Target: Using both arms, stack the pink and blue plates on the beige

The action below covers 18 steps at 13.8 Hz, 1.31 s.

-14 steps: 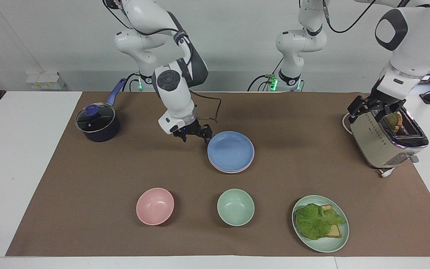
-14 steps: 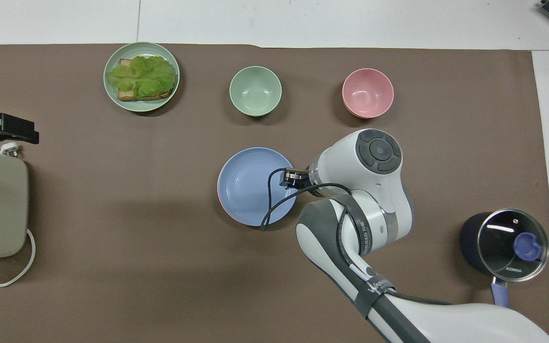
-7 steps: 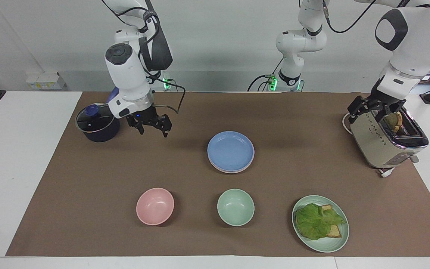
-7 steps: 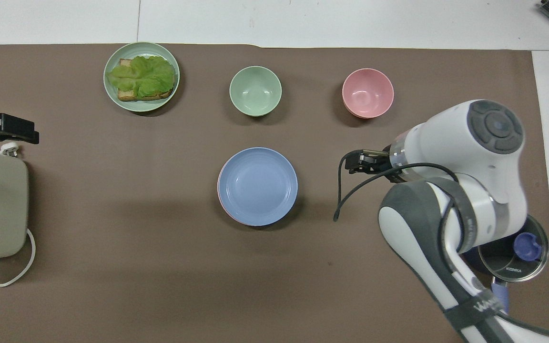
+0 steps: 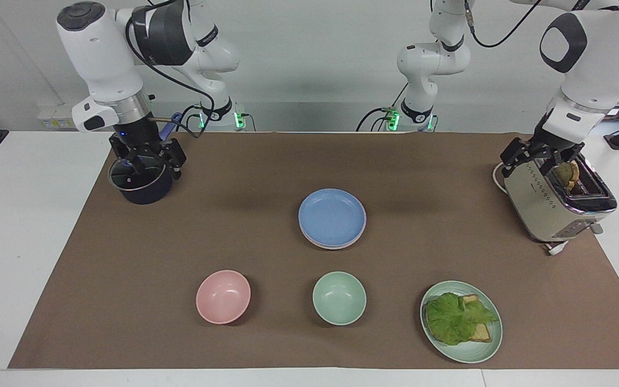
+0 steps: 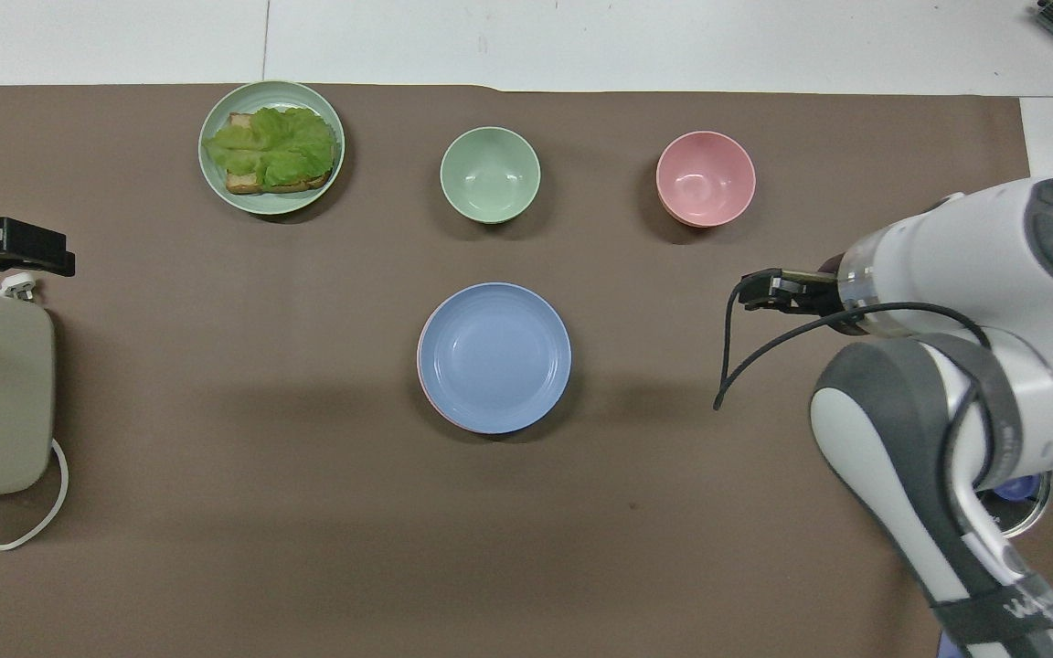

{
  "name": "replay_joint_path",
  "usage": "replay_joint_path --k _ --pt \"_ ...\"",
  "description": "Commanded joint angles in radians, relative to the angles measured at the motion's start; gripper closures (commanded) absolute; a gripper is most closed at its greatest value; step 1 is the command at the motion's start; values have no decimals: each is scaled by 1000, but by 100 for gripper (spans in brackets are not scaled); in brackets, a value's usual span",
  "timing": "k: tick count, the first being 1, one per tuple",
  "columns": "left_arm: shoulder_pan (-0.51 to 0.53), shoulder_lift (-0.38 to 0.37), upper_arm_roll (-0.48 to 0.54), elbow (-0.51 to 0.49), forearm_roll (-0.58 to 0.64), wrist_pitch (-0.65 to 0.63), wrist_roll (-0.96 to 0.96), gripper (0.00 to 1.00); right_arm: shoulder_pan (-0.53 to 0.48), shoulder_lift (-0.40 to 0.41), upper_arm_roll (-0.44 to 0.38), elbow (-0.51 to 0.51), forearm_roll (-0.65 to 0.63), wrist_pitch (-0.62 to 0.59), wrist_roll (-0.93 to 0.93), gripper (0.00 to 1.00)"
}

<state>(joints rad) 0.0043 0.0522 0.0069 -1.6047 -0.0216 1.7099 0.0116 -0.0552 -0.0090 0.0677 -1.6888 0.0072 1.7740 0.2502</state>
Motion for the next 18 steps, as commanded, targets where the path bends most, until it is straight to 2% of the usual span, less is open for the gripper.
replay_joint_path --k 1,4,7,14,18 --pt "-12 -8 10 5 15 -19 4 0 -28 11 7 90 -33 -108 -61 0" --pt "-12 -8 10 5 15 -19 4 0 -26 9 4 139 -39 -192 -74 0" --pt "-12 -8 10 5 15 -19 4 0 -11 6 20 147 -38 -244 -74 0" --pt "-12 -8 10 5 15 -19 4 0 -11 -57 17 71 -21 -212 -127 0" --pt "-12 -8 10 5 15 -19 4 0 -11 -60 17 63 -20 -211 -138 0"
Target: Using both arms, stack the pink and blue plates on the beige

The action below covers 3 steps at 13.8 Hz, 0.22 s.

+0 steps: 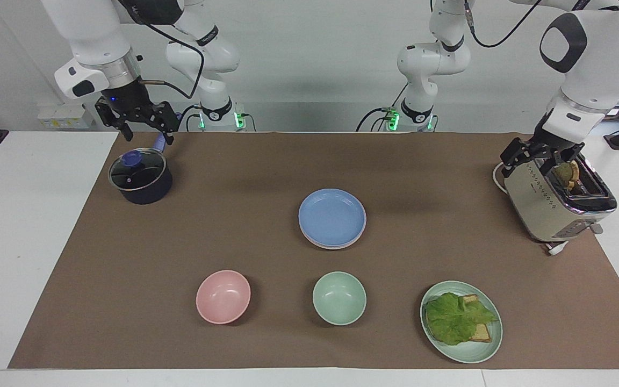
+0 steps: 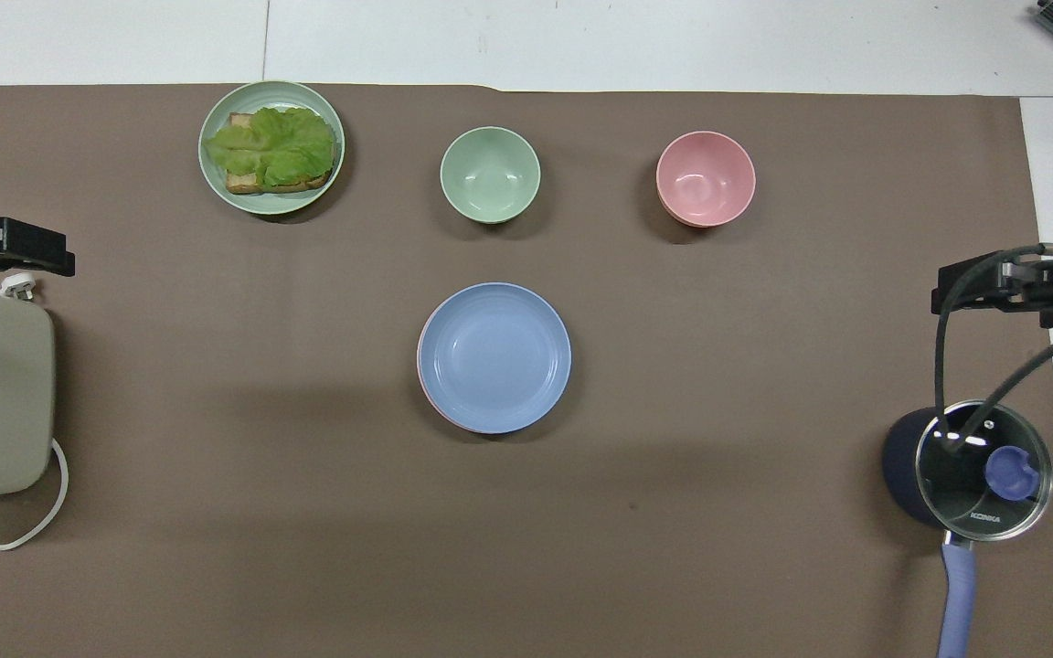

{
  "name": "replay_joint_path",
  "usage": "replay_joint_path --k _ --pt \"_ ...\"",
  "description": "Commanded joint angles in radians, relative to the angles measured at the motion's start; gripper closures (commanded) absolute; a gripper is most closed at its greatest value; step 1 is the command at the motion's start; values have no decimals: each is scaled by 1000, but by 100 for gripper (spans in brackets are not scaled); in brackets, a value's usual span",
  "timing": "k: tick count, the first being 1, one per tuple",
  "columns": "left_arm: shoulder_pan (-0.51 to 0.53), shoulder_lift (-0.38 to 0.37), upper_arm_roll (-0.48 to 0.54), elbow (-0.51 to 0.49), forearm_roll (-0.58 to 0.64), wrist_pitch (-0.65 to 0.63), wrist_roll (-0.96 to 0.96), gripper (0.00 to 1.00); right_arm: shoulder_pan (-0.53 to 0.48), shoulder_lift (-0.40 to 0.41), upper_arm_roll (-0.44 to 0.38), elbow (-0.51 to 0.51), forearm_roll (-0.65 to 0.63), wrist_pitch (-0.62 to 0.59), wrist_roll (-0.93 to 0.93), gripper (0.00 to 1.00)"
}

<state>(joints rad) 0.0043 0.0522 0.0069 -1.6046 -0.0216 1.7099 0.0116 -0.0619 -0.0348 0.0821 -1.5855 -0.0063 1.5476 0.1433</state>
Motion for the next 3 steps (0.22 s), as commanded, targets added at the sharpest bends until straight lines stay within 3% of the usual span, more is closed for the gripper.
replay_joint_path --k 1,3 --pt "-12 -8 10 5 15 -19 4 0 -4 -34 2 -42 -6 16 -37 0" --pt "-12 -8 10 5 15 -19 4 0 -4 -36 2 -42 -6 16 -40 0"
